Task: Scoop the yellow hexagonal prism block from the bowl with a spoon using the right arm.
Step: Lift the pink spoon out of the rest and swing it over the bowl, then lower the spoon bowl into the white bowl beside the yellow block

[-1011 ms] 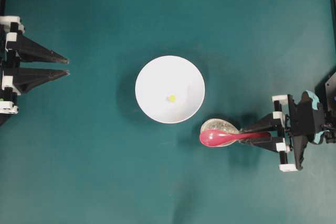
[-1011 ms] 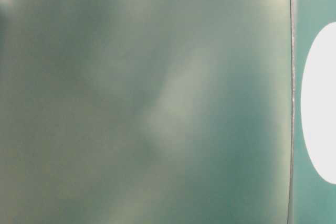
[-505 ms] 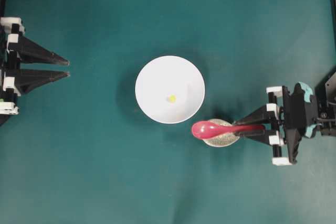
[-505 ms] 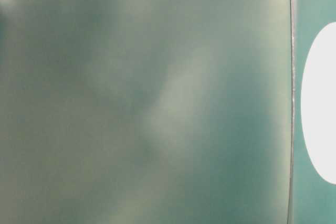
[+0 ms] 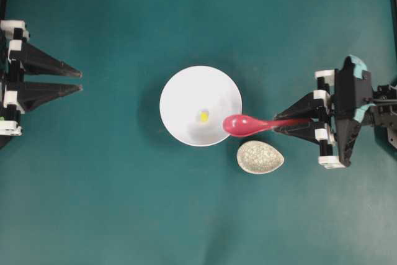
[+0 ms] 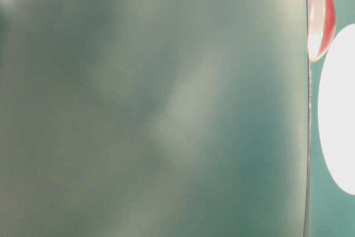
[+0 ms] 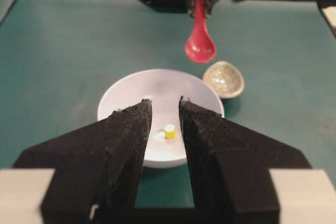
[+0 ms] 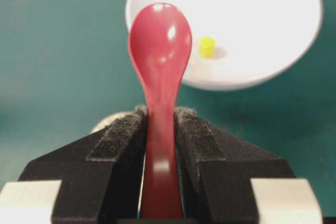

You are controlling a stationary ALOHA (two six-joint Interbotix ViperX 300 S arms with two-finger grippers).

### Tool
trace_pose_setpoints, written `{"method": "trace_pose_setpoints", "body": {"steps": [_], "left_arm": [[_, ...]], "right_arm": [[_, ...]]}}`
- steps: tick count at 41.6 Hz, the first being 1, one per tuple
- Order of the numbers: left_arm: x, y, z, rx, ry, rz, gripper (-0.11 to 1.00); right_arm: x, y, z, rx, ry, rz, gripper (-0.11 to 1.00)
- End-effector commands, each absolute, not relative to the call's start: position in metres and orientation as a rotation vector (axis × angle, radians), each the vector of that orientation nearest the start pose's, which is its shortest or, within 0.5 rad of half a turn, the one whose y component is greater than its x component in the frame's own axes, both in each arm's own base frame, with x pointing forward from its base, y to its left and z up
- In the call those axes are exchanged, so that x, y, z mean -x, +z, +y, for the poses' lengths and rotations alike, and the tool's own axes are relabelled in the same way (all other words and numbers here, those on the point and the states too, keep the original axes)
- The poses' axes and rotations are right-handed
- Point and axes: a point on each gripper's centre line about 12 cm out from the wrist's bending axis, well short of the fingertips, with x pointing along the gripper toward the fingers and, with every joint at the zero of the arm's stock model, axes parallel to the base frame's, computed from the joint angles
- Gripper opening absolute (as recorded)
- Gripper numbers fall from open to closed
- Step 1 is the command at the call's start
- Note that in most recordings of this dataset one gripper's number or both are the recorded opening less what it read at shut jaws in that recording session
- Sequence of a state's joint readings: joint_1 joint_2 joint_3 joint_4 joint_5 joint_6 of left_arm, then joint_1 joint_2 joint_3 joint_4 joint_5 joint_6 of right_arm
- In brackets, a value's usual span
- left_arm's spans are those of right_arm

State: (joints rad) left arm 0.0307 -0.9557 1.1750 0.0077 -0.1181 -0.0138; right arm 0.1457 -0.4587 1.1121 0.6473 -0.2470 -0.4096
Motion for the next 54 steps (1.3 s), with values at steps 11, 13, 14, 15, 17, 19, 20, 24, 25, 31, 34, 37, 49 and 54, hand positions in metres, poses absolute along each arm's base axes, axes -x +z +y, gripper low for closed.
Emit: {"method": "trace_pose_setpoints", "body": {"steps": [11,13,14,15,17,19,20,24,25,31,34,37,49,54], "left_arm": [[-0.202,0.276,0.006,0.006,0.031,0.092,0.28],[-0.202,0.276,0.006,0.008,0.032,0.092,0.28],[-0.202,0.275,0.006,0.006,0.031,0.093,0.28],[-0.202,0.276,0.006,0.006,0.030,0.092,0.27],[-0.202,0.276,0.006,0.006,0.030,0.092,0.27],[-0.202,0.276,0.006,0.008,0.030,0.092,0.28],[-0.202,0.276,0.006,0.008,0.031,0.090,0.28],[-0.202,0.276,0.006,0.009,0.032,0.090,0.28],[-0.202,0.276,0.006,0.008,0.031,0.092,0.27],[-0.202,0.276,0.006,0.008,0.031,0.092,0.27],[-0.202,0.276,0.006,0.008,0.032,0.092,0.28],[-0.202,0.276,0.006,0.006,0.031,0.090,0.28],[-0.202,0.276,0.006,0.006,0.030,0.092,0.28],[-0.202,0.276,0.006,0.008,0.031,0.092,0.28]], "right_arm": [[-0.282,0.225,-0.009,-0.237,-0.051,0.546,0.25],[-0.285,0.231,-0.014,-0.249,-0.052,0.556,0.25],[-0.286,0.233,-0.016,-0.254,-0.053,0.561,0.25],[-0.287,0.237,-0.020,-0.264,-0.057,0.565,0.25],[-0.289,0.241,-0.026,-0.280,-0.061,0.580,0.25],[-0.291,0.245,-0.030,-0.294,-0.061,0.594,0.25],[-0.292,0.247,-0.032,-0.303,-0.060,0.607,0.25],[-0.297,0.250,-0.039,-0.339,-0.051,0.656,0.25],[-0.299,0.251,-0.041,-0.352,-0.047,0.672,0.25],[-0.310,0.252,-0.042,-0.374,-0.018,0.742,0.25],[-0.316,0.253,-0.042,-0.384,-0.009,0.770,0.25],[-0.323,0.253,-0.042,-0.402,-0.004,0.794,0.25],[-0.347,0.253,-0.044,-0.449,0.011,0.927,0.25],[-0.353,0.250,-0.046,-0.446,0.018,1.000,0.25]]}}
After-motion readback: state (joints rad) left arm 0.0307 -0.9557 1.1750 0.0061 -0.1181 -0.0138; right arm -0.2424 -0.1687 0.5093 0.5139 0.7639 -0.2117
